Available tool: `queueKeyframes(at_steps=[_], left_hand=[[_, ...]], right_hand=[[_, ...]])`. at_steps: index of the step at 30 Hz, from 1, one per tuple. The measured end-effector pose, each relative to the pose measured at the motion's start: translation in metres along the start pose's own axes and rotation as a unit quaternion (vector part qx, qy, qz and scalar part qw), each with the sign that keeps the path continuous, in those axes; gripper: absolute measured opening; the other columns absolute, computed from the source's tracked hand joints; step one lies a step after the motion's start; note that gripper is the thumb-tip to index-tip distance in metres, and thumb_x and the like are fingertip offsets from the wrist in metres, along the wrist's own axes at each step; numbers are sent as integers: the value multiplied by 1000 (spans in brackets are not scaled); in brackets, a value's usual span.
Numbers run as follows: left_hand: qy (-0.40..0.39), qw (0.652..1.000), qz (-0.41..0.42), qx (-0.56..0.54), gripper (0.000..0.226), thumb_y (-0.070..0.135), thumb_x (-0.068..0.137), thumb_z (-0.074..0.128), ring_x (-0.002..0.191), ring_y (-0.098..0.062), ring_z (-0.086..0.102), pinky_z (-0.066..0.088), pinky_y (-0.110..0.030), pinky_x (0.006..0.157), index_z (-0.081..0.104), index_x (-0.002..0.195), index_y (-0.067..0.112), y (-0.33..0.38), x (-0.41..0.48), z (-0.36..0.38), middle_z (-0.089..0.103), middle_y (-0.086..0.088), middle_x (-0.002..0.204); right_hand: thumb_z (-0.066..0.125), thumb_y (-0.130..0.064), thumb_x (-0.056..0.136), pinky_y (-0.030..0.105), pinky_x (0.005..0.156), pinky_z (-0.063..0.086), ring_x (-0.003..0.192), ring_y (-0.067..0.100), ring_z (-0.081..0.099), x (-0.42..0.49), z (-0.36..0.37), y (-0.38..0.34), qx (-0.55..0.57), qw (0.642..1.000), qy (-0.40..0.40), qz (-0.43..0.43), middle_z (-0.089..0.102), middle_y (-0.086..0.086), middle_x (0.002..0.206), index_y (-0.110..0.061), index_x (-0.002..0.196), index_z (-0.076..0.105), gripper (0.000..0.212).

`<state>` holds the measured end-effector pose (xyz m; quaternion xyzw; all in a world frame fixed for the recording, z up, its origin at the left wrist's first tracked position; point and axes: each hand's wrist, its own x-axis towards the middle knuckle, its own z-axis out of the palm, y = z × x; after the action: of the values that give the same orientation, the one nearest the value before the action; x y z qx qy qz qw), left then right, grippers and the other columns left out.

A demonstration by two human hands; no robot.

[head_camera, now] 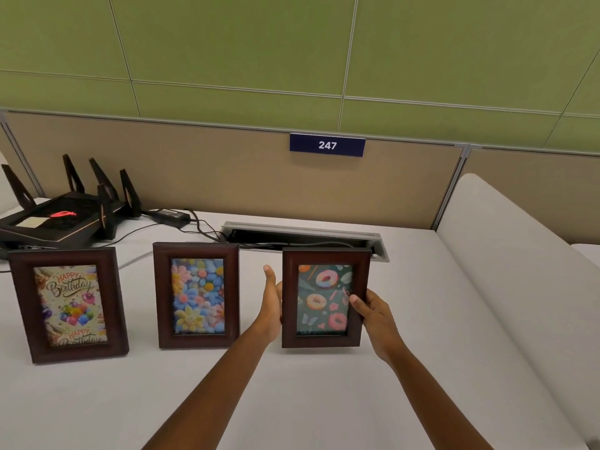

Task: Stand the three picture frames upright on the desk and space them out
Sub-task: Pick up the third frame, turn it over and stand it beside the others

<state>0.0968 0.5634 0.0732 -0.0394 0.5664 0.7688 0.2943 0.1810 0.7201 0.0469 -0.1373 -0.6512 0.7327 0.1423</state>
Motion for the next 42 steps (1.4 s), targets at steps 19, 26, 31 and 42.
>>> queueKeyframes(at_steps=[19, 26, 31, 42], left_hand=[[21, 999, 3, 32, 72, 56, 92, 5, 126, -36, 48, 37, -48, 106, 46, 133, 13, -8, 37, -5, 51, -15, 138], [38, 997, 12, 70, 76, 59, 89, 0, 129, -34, 45, 31, -51, 113, 38, 139, 17, -25, 38, -11, 47, -13, 141], [82, 991, 41, 95, 75, 56, 91, 4, 126, -32, 49, 35, -47, 111, 43, 136, 10, -46, 23, -23, 53, -16, 136], [154, 883, 176, 406, 45, 26, 98, 33, 136, -23, 36, 27, -29, 112, 38, 137, 3, -93, -33, -43, 40, -13, 147]], right_hand=[[42, -20, 93, 14, 64, 55, 90, 12, 61, 37, 7, 15, -21, 999, -7, 44, 61, 3, 104, -13, 109, 49, 19], [45, -22, 92, 15, 64, 54, 96, 20, 58, 32, 7, 13, -97, 994, 6, 45, 59, 8, 107, -12, 105, 48, 16], [53, -17, 89, 8, 68, 49, 102, 21, 54, 8, -1, 37, -195, 980, 15, 38, 56, 12, 120, -3, 122, 45, 37], [42, -25, 93, 32, 113, 27, 133, 22, 34, -55, -15, 76, -491, 868, 65, -24, 38, 9, 144, -7, 135, 34, 47]])
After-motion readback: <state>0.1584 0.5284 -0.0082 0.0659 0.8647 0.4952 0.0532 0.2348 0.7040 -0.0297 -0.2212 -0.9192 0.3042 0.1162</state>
